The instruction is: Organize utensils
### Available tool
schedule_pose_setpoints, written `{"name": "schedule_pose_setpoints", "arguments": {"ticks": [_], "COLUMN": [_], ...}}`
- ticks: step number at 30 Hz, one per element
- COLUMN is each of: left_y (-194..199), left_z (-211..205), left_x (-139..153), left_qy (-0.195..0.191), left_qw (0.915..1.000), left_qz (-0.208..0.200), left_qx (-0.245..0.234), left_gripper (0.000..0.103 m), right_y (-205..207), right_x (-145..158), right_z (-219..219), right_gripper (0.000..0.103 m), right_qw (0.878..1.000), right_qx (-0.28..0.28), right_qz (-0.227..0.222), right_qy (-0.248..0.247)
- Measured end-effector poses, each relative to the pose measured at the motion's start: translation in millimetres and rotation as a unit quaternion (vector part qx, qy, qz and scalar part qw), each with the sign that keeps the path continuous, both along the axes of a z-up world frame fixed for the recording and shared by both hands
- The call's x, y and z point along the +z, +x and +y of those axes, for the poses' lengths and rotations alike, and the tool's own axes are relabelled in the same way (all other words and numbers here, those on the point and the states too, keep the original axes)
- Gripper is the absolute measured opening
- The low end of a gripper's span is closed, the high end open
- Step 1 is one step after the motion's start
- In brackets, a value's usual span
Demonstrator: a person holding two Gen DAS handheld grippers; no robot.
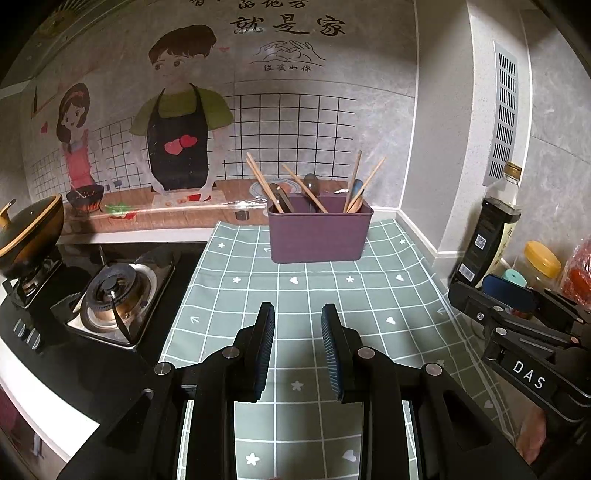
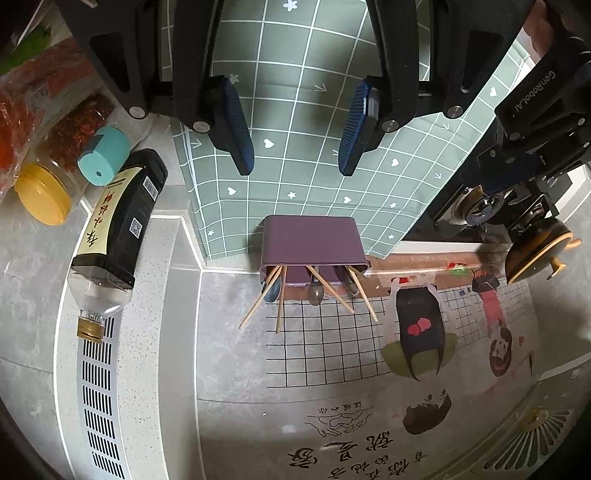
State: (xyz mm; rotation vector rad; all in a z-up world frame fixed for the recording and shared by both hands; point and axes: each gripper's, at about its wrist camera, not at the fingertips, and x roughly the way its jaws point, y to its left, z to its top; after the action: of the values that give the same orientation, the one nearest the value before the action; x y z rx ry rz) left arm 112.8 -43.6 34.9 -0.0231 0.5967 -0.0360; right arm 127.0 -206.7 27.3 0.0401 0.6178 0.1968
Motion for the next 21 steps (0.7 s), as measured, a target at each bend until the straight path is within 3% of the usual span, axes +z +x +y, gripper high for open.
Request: {"name": "schedule_pose_setpoints", "arguments": {"ticks": [21], "left_y": [-1.4], "left_z": [-1.7], "left_x": [-0.9], "left_qy": [-0.007], "left_qw": [1.0000], "left_qz": [0.006], "left_qx": [-0.001], "left_gripper": [0.028], "right_y": [-3.5], "right_x": [-1.3], "right_z": [-0.2], "right_gripper": [0.045], "right_qw": [1.000], "right_qx": [-0.001], "right_qz": [0.002], "right_qy": [0.003]}}
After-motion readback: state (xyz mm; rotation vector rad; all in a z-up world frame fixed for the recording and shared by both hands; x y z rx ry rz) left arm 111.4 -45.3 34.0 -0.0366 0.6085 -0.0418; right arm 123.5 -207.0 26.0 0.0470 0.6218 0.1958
